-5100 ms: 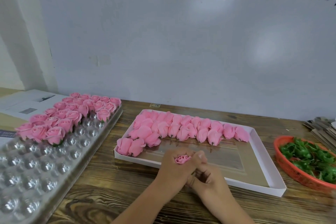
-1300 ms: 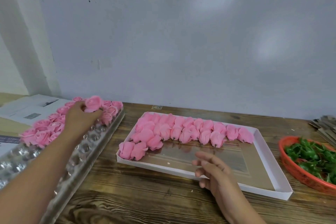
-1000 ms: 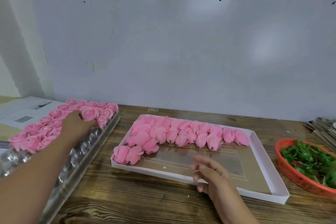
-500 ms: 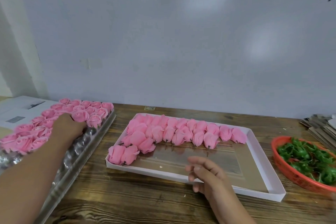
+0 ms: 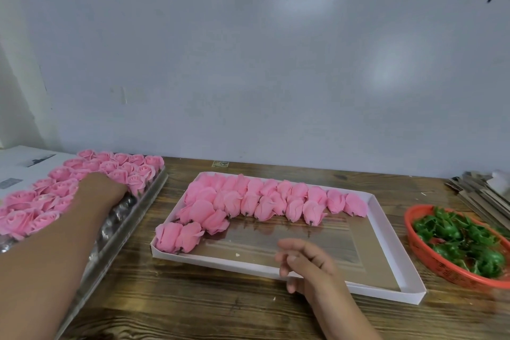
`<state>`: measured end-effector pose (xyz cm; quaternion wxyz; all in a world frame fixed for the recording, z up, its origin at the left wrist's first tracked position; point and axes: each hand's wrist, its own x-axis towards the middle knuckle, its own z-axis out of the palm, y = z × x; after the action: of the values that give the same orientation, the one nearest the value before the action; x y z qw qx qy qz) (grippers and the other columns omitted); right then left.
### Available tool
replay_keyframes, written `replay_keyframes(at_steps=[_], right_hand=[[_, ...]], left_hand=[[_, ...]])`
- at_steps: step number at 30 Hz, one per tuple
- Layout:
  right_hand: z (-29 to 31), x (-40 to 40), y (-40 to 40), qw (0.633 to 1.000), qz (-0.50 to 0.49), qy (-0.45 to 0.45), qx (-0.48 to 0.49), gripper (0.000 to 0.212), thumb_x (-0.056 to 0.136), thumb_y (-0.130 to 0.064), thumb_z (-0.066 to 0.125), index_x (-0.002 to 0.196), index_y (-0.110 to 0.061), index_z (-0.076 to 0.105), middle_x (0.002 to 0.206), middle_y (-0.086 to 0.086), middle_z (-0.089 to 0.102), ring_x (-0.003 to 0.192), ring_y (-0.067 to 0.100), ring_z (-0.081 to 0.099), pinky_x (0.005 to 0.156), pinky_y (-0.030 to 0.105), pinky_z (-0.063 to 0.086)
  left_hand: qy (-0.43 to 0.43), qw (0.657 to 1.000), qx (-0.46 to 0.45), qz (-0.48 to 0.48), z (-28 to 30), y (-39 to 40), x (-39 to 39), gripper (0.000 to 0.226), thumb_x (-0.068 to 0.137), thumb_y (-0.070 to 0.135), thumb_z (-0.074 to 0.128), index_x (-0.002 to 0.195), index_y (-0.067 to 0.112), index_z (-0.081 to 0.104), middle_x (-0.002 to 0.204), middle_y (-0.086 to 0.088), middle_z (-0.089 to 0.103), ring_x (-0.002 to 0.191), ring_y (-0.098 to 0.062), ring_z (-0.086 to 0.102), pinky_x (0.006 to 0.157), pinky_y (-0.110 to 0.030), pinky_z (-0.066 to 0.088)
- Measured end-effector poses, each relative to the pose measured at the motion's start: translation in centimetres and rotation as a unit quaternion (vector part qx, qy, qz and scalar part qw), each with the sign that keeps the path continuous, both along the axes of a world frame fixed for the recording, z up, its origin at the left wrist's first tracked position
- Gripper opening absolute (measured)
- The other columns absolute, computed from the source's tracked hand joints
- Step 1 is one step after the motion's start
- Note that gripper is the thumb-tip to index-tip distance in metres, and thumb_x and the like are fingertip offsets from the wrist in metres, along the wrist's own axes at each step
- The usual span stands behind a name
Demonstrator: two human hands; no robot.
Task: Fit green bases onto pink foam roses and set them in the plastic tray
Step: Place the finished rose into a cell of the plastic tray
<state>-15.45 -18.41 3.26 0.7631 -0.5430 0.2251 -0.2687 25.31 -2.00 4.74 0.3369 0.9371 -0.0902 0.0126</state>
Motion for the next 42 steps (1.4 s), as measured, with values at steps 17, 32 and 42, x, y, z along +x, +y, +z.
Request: replay_keyframes(at_steps=[17,32,42], right_hand=[[0.2,-0.2,0.1,1.000,0.001,0.005,-0.011,0.026,0.091,0.011,0.048,0.101,-0.001,0.070,0.082,0.011,0.071,0.062,0.014,0.058,0.051,0.025,0.042],[0.0,-0.2,0.2,1.000,0.002,0.005,-0.022,0.028,0.091,0.012,0.048,0.102,-0.002,0.070,0.081,0.010,0.071,0.063,0.014,0.058,0.051,0.025,0.043],[0.1,-0.2,0.4,1.000,0.000,-0.004,-0.022,0.025,0.090,0.011,0.049,0.103,0.001,0.069,0.080,0.011,0.071,0.063,0.015,0.057,0.051,0.025,0.042]], left_hand=[[0.068,0.997,-0.018,-0.011,1.1,0.0,0.3,0.017,0.086,0.000,0.067,0.070,-0.007,0.063,0.052,-0.013,0.059,0.046,-0.021,0.054,0.048,-0.025,0.044],[0.067,0.996,0.044,-0.025,1.8,-0.9,-0.1,0.012,0.089,-0.005,0.060,0.080,-0.012,0.065,0.058,-0.018,0.061,0.047,-0.025,0.058,0.048,-0.030,0.048],[-0.027,0.997,0.061,-0.029,3.5,0.5,-1.5,0.014,0.079,-0.001,0.069,0.089,-0.009,0.066,0.080,-0.023,0.070,0.063,-0.028,0.063,0.061,-0.041,0.058]])
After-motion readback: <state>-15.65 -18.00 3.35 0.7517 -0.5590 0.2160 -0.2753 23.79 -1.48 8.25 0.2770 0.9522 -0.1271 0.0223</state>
